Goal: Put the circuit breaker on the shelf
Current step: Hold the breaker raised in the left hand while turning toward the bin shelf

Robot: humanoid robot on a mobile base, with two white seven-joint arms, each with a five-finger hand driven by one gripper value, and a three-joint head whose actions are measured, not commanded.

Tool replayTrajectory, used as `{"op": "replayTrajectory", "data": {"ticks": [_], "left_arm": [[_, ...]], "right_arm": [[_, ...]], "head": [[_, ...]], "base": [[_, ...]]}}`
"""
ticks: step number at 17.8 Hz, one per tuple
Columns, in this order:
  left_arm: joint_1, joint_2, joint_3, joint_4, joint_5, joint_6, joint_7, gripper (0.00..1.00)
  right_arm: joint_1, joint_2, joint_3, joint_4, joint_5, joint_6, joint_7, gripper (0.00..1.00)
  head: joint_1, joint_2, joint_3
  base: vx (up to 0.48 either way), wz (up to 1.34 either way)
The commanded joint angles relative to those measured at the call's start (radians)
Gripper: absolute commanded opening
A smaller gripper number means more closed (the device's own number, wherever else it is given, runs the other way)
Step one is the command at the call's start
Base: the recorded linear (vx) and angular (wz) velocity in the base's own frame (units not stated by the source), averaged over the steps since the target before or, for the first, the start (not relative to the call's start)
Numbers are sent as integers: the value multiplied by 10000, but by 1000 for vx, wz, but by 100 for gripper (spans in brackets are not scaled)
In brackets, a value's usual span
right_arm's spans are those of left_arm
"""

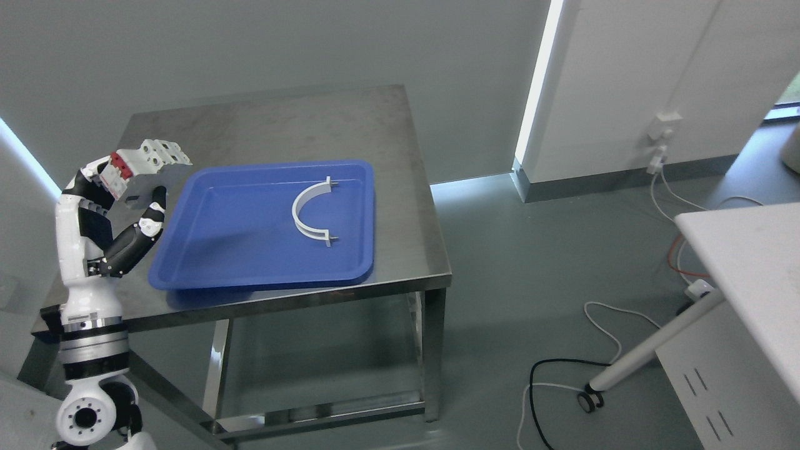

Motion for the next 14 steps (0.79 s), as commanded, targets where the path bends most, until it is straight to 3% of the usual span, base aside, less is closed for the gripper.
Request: {"op": "replayTrajectory", "data": {"ticks": [1, 14], "left_arm": [[40, 99, 116, -214, 17, -4, 0, 5], [71, 99, 162, -214, 17, -142, 15, 5]], "right_arm": [[-1, -175, 199, 0, 2, 119, 1, 100], [-1, -175, 199, 0, -14, 119, 1, 100]], "head": [[0, 0, 0], [0, 0, 0]], "base": [[-254, -434], [-350, -30]]}}
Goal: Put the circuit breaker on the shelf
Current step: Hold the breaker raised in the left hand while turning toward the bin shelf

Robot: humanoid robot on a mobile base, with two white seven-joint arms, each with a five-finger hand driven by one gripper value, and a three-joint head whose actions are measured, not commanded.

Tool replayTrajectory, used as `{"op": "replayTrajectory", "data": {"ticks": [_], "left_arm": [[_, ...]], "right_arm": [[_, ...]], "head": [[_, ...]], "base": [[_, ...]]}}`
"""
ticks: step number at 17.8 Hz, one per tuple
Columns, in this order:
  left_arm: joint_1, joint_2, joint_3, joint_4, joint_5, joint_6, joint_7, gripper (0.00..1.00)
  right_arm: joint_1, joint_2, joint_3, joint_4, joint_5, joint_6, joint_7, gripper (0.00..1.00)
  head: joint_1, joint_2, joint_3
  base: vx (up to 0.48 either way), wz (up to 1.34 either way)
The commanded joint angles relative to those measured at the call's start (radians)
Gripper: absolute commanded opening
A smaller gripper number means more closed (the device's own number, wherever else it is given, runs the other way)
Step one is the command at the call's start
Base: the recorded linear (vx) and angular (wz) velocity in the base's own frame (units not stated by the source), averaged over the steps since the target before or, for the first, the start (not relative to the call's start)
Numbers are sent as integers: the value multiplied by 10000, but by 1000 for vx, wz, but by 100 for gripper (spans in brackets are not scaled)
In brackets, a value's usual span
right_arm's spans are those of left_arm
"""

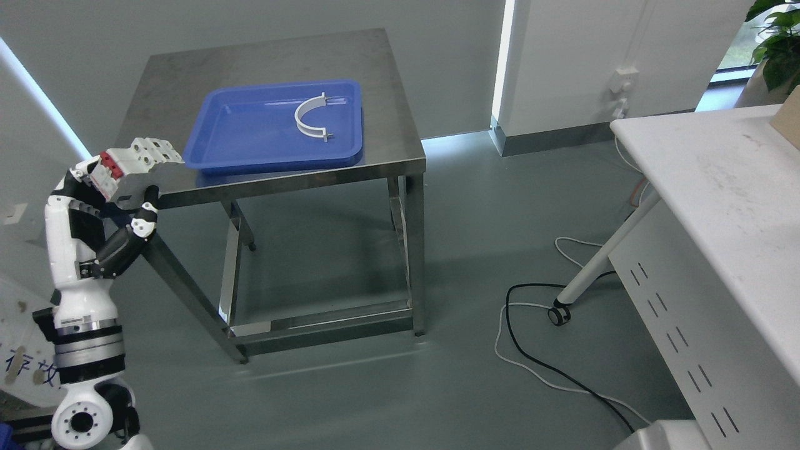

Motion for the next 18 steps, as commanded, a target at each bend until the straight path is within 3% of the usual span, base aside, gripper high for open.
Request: {"op": "replayTrajectory", "data": {"ticks": [1, 7, 18], "left_arm": [[26, 157, 41, -53, 1, 0, 2, 5], [-111, 157, 26, -114, 1, 76, 17, 5], [-2197, 157, -205, -114, -30, 1088, 63, 6]], "right_arm": [[-2, -175, 199, 0, 2, 119, -2, 100], [-2, -175, 199, 0, 2, 119, -2, 100], [-2, -175, 199, 0, 2, 119, 13, 100]], "head": [[0, 0, 0], [0, 0, 0], [0, 0, 0]], "base": [[-365, 226], [-340, 314], [-245, 450]]}}
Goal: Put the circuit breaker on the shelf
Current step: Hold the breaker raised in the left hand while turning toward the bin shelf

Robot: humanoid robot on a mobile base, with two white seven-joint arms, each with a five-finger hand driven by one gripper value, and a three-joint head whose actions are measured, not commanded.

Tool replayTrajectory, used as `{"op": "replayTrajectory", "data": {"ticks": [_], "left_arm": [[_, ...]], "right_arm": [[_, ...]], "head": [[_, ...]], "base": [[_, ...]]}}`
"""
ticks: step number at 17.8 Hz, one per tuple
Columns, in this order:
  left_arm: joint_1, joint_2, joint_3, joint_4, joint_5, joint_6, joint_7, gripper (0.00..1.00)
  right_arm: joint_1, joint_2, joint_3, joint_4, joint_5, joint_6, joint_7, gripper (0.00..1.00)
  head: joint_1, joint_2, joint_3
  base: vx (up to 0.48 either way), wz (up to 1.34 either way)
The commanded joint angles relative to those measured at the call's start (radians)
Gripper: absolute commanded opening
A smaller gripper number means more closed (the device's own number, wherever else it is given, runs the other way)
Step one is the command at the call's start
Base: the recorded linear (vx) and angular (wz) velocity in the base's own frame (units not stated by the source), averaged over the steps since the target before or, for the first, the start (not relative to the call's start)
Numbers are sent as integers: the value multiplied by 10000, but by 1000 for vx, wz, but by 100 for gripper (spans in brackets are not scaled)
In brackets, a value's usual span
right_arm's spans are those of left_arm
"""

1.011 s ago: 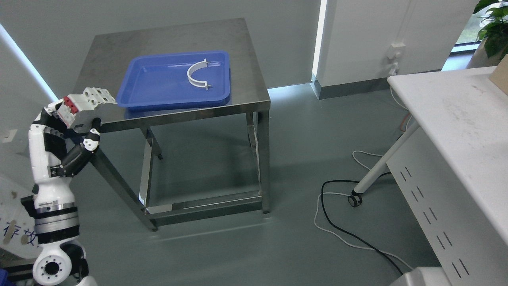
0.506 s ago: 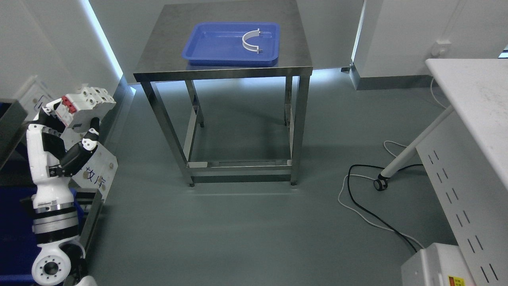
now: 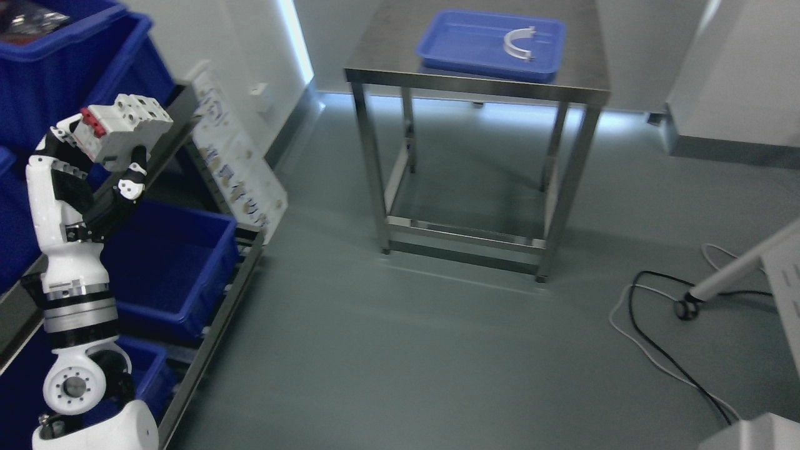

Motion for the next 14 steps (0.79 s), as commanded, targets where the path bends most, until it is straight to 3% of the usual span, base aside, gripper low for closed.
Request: {"op": "replayTrajectory", "data": {"ticks": [1, 9, 14], "left_arm": [[-1050, 172, -100, -10, -19, 511, -12, 6], [-2630, 172, -84, 204, -142, 1876, -43, 6], [-2631, 1742, -864, 1077, -203, 2368, -89, 6]], "right_arm": [[-3, -175, 199, 0, 3, 119, -10, 100], [-3, -175, 199, 0, 3, 119, -10, 100], [-3, -175, 199, 0, 3, 119, -10, 100]], "head": [[0, 0, 0], [0, 0, 0], [0, 0, 0]], "base": [[-156, 860], [-81, 1246], [58, 1121]]}}
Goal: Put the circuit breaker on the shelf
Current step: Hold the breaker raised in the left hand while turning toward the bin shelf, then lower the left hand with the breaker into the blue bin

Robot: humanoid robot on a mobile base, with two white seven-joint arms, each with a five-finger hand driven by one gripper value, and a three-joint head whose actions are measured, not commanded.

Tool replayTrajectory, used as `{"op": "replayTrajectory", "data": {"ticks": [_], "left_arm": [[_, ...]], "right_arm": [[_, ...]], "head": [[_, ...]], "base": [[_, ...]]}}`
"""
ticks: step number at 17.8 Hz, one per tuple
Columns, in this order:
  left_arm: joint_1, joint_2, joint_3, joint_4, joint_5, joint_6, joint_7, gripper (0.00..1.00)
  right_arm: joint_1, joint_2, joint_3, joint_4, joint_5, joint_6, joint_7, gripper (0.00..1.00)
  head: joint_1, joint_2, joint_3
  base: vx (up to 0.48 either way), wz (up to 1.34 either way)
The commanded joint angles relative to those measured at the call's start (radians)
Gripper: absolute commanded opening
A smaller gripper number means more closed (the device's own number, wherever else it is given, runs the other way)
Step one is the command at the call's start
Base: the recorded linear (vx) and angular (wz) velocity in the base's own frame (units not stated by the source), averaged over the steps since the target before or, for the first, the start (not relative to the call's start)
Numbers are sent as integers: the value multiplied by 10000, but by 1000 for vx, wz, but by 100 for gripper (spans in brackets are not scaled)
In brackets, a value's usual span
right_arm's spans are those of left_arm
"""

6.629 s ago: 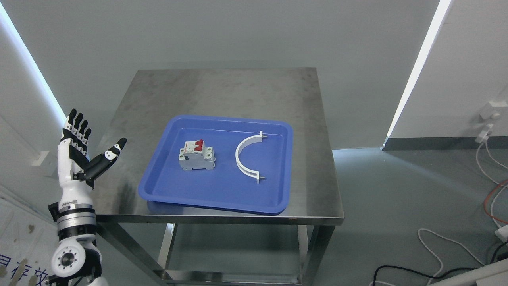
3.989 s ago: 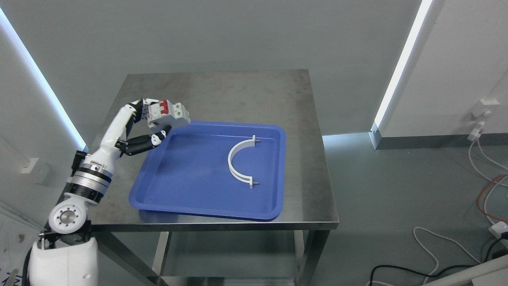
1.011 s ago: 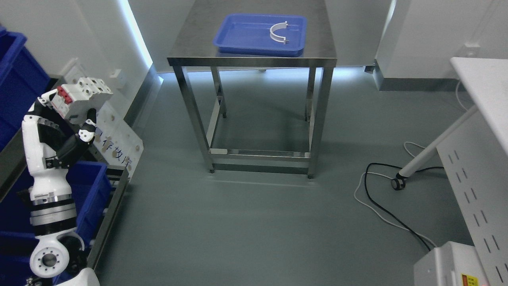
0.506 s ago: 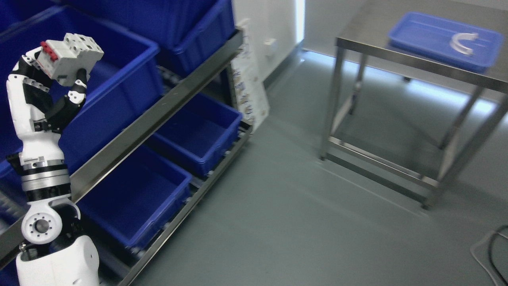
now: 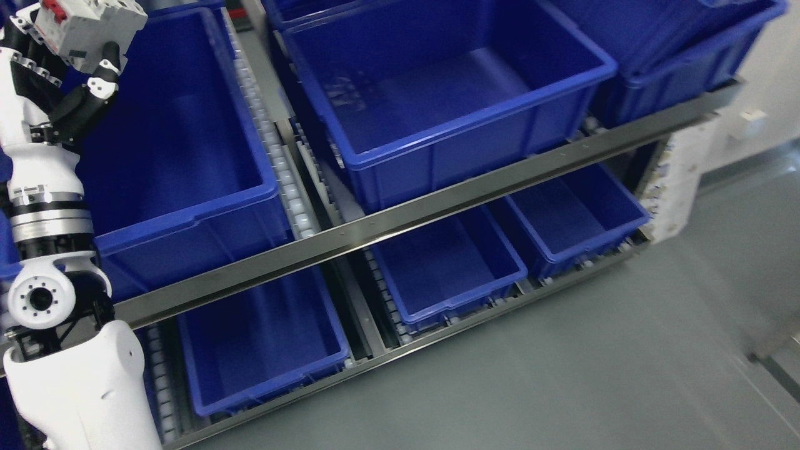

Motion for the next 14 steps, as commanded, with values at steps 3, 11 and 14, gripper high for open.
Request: {"op": "replayTrajectory", "data": {"ticks": [3, 11, 14], "left_arm": [[-546, 2607, -1481, 1300, -330, 426, -501, 6], [-2403, 3992, -3199, 4981, -3153, 350, -2283, 10], [-2999, 3962, -4149, 5670, -3521, 350, -2344, 10]], "right_arm": [[2, -175, 199, 0, 3, 119, -32, 100], [2, -175, 199, 0, 3, 119, -32, 100], [2, -175, 199, 0, 3, 119, -32, 100]], "head": [[0, 0, 0], [0, -1, 0], [0, -1, 0]], "base": [[123, 727], [199, 365], [184, 39]]}}
